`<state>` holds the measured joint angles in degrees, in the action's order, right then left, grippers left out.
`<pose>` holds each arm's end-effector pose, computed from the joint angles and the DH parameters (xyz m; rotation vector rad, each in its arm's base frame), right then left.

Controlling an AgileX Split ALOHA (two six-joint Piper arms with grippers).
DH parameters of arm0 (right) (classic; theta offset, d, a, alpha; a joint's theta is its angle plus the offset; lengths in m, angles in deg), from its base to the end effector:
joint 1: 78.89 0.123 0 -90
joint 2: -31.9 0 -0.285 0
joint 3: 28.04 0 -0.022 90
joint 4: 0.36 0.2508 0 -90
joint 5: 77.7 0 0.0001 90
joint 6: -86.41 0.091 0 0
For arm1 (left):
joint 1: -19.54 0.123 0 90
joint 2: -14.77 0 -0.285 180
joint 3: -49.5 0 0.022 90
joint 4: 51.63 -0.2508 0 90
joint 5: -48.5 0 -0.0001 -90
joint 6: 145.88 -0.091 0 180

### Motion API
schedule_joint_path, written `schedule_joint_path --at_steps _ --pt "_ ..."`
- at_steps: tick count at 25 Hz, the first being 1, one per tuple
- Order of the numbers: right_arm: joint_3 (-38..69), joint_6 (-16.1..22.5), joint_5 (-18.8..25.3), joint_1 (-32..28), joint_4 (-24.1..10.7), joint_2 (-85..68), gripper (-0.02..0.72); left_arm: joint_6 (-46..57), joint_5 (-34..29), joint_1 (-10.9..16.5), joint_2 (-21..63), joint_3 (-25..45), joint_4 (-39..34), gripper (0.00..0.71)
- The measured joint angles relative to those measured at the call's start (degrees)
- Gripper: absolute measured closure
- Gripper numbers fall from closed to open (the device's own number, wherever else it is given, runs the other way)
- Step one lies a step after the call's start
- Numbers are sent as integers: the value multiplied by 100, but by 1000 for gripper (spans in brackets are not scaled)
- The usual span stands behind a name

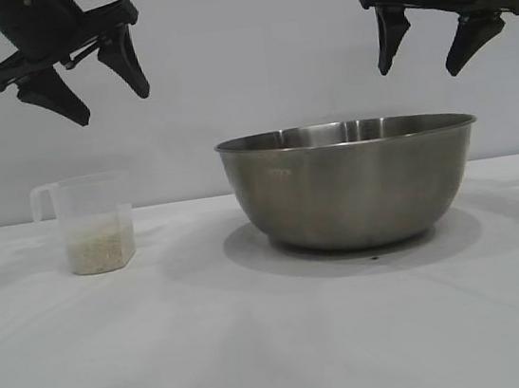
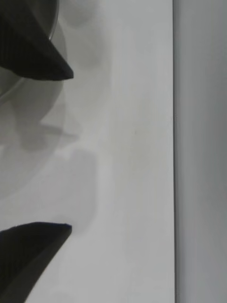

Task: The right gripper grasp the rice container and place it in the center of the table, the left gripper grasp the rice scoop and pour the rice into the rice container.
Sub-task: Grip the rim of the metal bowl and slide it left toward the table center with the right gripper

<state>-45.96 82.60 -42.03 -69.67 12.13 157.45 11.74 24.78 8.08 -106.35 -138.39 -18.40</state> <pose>0.4582 0.0860 0.2281 -0.1151 2.4971 0.2715 0.4379 -0.1093 0.2272 0.1715 2.3392 -0.4329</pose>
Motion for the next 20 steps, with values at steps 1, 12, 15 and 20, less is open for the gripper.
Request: schedule_joint_path --at_steps 1,12,15,20 --pt "0 0 0 0 0 0 176 0 0 0 0 0 0 193" --pt "0 -4 117 0 -165 -24 176 0 0 0 0 0 0 193" --pt "0 -4 214 0 -304 -154 176 0 0 0 0 0 0 193" --pt "-9 -63 690 0 -352 -378 176 0 -9 0 0 0 0 193"
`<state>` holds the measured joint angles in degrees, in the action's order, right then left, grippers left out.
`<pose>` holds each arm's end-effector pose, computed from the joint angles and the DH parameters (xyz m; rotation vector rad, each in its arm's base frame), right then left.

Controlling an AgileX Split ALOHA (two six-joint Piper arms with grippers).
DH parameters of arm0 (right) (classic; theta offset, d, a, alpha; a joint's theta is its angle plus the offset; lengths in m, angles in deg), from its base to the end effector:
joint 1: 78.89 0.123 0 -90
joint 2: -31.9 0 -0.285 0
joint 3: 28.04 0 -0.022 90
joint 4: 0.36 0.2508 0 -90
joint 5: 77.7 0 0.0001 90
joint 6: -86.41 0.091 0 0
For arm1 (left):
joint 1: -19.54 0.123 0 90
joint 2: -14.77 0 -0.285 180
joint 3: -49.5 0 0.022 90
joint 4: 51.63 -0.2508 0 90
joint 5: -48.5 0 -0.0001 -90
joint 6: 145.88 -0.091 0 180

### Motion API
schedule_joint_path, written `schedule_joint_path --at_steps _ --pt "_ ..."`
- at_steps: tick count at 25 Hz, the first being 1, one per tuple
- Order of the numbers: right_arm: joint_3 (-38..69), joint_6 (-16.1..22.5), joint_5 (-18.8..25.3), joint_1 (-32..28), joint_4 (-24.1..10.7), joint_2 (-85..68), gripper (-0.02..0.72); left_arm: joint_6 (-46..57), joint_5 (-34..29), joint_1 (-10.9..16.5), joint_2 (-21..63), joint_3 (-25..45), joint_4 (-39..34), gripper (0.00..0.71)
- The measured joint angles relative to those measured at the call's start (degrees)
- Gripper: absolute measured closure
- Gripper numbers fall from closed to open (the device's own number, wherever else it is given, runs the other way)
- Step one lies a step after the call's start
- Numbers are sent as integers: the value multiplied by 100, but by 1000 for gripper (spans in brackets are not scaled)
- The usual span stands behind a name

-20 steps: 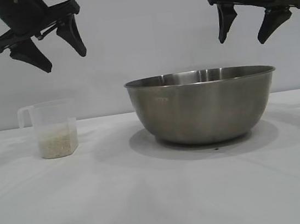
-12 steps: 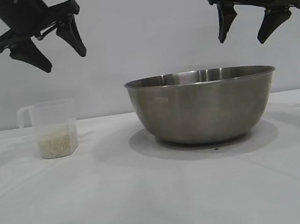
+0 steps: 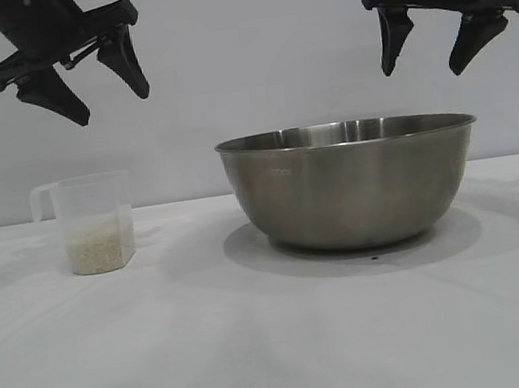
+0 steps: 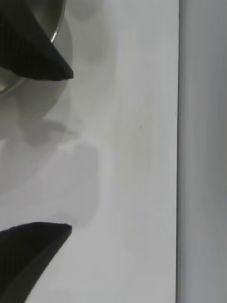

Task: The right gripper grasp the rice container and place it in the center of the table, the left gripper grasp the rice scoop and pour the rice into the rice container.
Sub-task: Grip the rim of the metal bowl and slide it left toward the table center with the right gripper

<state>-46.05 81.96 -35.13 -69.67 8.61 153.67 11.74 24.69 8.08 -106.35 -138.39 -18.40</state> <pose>0.4421 0.0815 0.2520 -0.1980 2.5457 0.2119 0.4378 -0.1093 0.2271 0.1722 2.3405 -0.4336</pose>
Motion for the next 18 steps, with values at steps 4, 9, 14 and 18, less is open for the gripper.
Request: schedule_joint_path --at_steps 4,9,14,18 --pt "-4 -51 697 0 1 -55 176 0 0 0 0 0 0 193" --pt "-4 -310 1322 0 311 -55 176 0 0 0 0 0 0 193" --pt "-13 -618 1758 0 742 -30 176 0 -2 0 0 0 0 193" --pt "-13 -678 2047 0 806 231 176 0 -13 0 0 0 0 193"
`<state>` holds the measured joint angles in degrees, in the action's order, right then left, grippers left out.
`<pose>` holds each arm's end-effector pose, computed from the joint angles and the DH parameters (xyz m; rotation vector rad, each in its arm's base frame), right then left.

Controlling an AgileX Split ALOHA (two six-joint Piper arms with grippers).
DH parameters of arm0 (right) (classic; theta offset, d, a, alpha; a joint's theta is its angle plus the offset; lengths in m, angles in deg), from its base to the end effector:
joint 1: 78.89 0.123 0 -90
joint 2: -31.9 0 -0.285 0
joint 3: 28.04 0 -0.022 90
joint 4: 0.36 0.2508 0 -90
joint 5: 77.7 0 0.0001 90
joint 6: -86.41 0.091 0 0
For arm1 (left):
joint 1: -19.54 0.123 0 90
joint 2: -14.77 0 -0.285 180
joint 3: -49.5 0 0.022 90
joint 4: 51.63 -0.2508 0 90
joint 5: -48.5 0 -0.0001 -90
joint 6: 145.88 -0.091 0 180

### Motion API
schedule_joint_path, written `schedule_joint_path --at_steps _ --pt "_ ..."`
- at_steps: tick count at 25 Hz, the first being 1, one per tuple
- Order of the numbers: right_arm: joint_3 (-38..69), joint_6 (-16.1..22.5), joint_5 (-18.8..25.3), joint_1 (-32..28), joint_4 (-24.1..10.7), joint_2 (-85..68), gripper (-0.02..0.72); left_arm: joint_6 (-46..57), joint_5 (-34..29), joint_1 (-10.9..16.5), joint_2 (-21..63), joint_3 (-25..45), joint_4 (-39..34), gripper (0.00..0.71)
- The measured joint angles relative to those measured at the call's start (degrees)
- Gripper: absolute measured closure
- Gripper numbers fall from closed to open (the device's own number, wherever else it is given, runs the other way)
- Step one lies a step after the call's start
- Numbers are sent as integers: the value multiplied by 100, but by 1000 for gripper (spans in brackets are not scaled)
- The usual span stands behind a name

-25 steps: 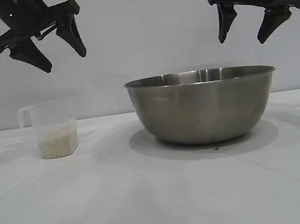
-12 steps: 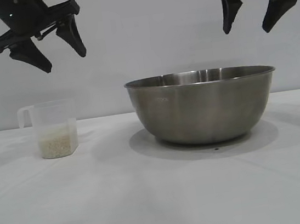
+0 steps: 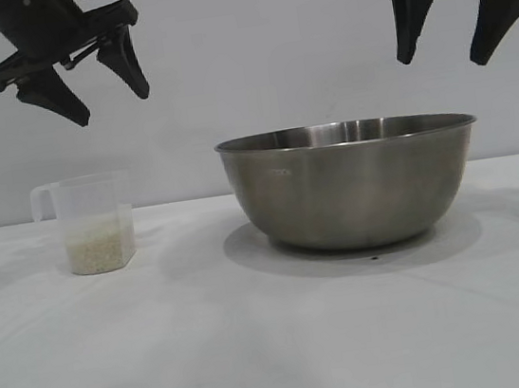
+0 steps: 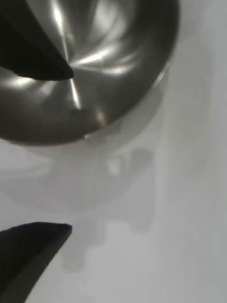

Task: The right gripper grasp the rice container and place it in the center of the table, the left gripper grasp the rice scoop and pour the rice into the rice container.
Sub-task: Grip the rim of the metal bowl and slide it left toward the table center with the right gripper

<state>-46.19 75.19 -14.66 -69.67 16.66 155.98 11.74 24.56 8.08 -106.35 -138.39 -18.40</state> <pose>0.4159 0.0916 0.2255 -0.3595 2.8965 0.4028 0.4376 -0.1094 0.2270 0.1731 2.3424 -0.4347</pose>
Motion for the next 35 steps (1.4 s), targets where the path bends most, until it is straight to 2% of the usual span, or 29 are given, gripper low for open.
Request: schedule_joint_path --at_steps 9,10,18,20,26,30,35 --pt "0 -8 100 0 70 561 176 -6 0 0 0 0 0 193" --pt "0 -8 85 0 83 606 241 -6 0 0 0 0 0 193" --pt "0 -8 -34 0 111 795 625 -6 0 0 0 0 0 193" --pt "0 -73 -21 0 182 795 703 -6 0 0 0 0 0 193" --pt "-14 -199 270 100 294 805 703 -6 0 0 0 0 0 193" --pt "-13 -353 465 403 351 818 703 -6 0 0 0 0 0 193" --pt "-13 -422 468 827 425 818 703 -6 0 0 0 0 0 193"
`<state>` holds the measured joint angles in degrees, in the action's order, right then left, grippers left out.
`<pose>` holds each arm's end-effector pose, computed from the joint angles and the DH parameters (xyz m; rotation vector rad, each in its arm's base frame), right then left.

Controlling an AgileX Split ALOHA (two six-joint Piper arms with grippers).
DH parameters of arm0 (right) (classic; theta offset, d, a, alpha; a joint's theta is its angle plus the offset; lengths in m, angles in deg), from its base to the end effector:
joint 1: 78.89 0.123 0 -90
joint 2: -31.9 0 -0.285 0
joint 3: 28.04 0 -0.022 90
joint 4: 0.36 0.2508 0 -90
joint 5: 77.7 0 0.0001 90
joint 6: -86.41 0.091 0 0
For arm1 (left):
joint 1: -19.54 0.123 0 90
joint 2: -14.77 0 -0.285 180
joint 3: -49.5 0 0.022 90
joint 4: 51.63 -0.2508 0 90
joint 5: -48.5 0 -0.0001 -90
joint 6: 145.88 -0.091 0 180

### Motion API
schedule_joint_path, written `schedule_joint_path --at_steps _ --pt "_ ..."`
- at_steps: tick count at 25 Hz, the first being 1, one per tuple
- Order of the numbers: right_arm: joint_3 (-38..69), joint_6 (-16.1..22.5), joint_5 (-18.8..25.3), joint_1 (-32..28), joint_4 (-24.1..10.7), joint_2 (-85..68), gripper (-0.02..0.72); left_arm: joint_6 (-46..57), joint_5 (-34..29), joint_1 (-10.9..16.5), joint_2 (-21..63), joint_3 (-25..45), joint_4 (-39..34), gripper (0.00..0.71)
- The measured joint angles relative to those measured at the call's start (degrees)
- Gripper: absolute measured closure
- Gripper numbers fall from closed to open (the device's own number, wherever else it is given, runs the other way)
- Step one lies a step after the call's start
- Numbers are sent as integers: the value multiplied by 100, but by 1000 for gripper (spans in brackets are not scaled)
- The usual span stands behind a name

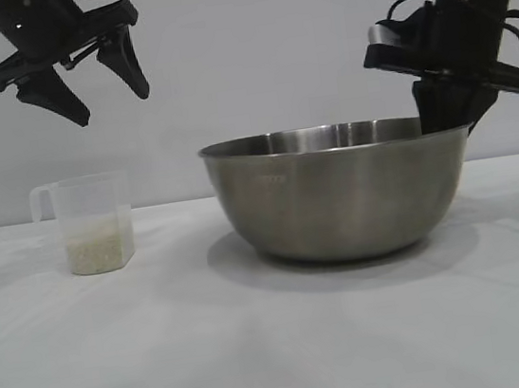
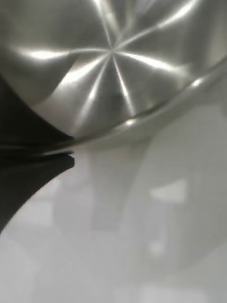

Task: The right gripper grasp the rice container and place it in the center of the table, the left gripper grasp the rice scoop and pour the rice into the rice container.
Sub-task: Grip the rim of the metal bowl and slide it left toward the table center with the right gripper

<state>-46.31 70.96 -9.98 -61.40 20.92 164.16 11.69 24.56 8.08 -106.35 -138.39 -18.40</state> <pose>0.4002 0.1582 0.1663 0.6494 -2.9916 -0.5266 0.4376 -0.1094 0.2270 0.1741 2.3422 -0.4342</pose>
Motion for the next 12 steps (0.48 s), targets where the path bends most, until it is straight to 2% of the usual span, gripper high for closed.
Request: schedule_joint_path --at_steps 5,12 --pt "0 24 -110 120 -24 13 703 0 0 0 0 0 0 193" --pt "0 85 -245 120 -287 13 703 0 -120 0 0 0 0 193"
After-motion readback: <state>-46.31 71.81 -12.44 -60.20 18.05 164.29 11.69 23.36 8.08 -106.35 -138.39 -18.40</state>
